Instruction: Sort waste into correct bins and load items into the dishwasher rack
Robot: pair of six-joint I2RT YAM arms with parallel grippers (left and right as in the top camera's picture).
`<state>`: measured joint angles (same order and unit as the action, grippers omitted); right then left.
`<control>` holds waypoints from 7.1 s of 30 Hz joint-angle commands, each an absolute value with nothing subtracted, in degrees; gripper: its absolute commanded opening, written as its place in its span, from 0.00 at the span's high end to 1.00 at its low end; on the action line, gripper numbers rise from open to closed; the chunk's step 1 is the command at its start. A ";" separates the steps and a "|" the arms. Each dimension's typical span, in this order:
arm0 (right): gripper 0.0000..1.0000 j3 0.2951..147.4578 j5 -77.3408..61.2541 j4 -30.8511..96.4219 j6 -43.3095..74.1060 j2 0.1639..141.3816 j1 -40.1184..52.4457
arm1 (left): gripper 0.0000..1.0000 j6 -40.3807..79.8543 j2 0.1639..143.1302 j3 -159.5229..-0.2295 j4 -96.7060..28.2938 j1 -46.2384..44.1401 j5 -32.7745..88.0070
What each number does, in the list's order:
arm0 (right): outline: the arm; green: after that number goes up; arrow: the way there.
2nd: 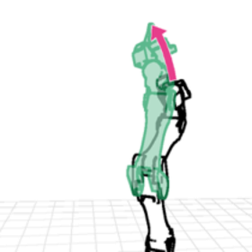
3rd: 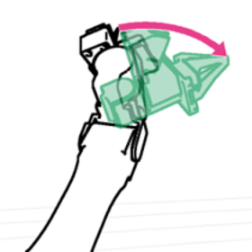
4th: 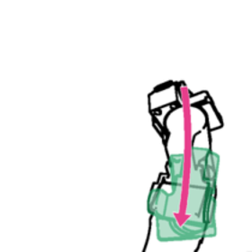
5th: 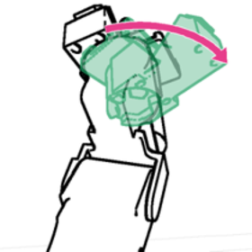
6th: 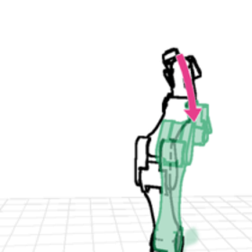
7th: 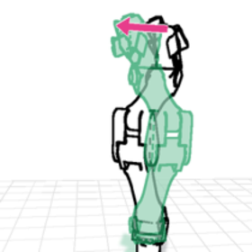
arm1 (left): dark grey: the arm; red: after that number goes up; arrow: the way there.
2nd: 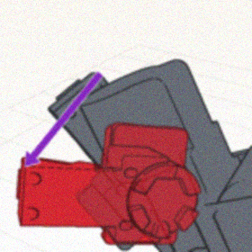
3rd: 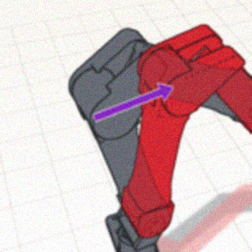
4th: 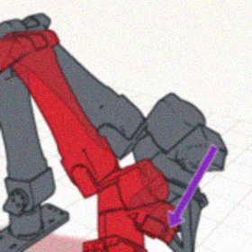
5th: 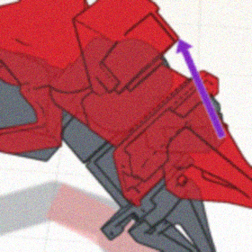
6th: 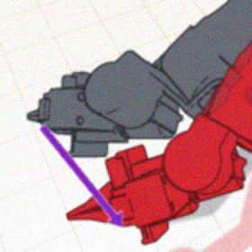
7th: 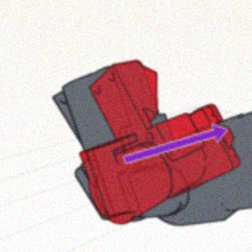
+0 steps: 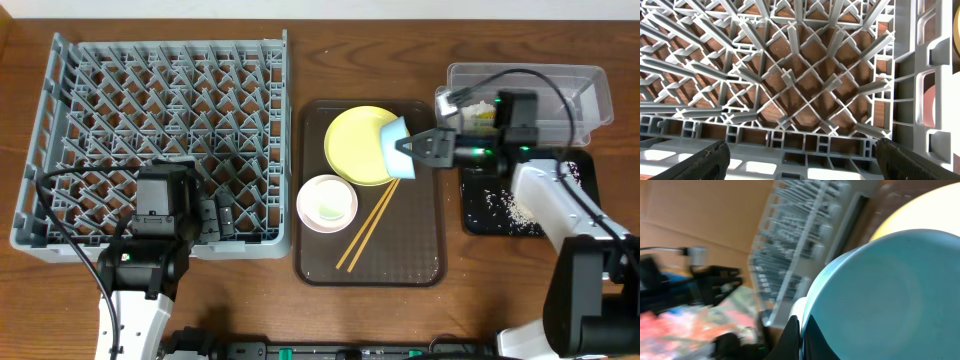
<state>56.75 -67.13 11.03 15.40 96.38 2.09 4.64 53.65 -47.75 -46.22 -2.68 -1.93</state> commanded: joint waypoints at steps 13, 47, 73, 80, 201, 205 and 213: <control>0.99 58.02 -15.68 10.11 -3.60 96.55 23.68 | 0.05 4.54 53.87 -49.19 -46.44 -2.44 -3.07; 0.51 58.00 -23.99 15.38 9.82 84.84 27.90 | 0.05 4.54 53.87 -49.19 -46.28 -2.44 -3.07; 0.62 58.00 -20.36 23.20 10.74 94.08 31.38 | 0.05 4.54 53.87 -49.19 -44.56 -2.44 -3.05; 0.78 58.00 -20.36 23.18 10.76 96.14 32.34 | 0.05 4.56 53.87 -49.19 -44.53 -2.44 -3.07; 0.99 62.04 -64.99 -9.41 31.68 88.14 21.82 | 0.25 65.34 69.23 -49.19 19.46 -10.11 75.22; 0.99 62.04 -65.01 -9.39 31.66 88.14 21.82 | 0.35 64.88 69.23 -49.21 19.44 -10.11 75.22; 0.92 62.04 -64.97 -8.47 31.53 88.14 21.71 | 0.48 51.68 69.23 -49.19 19.40 -10.11 74.96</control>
<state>61.78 -66.72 -9.43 32.01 87.85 21.19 60.12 69.76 -48.14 18.28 -9.50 73.52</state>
